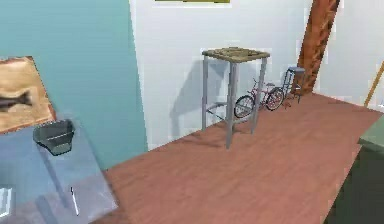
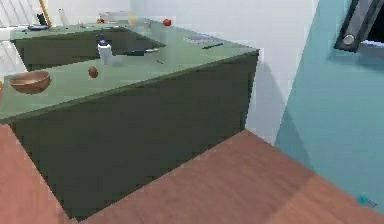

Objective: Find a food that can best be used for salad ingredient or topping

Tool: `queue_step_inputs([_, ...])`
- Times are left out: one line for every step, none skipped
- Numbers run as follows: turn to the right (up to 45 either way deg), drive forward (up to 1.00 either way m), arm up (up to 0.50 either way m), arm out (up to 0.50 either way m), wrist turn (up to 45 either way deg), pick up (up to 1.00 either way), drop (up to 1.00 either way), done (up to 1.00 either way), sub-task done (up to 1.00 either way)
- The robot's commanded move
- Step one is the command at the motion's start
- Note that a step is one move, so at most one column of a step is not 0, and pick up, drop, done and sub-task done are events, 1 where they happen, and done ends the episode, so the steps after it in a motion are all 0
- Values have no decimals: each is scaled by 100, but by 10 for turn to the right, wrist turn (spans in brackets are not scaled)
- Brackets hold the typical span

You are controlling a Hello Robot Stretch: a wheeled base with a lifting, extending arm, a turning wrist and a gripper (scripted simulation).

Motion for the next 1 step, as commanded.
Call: queue_step_inputs([450, 0, 0, 0, 0, 0, 0, 0, 0])
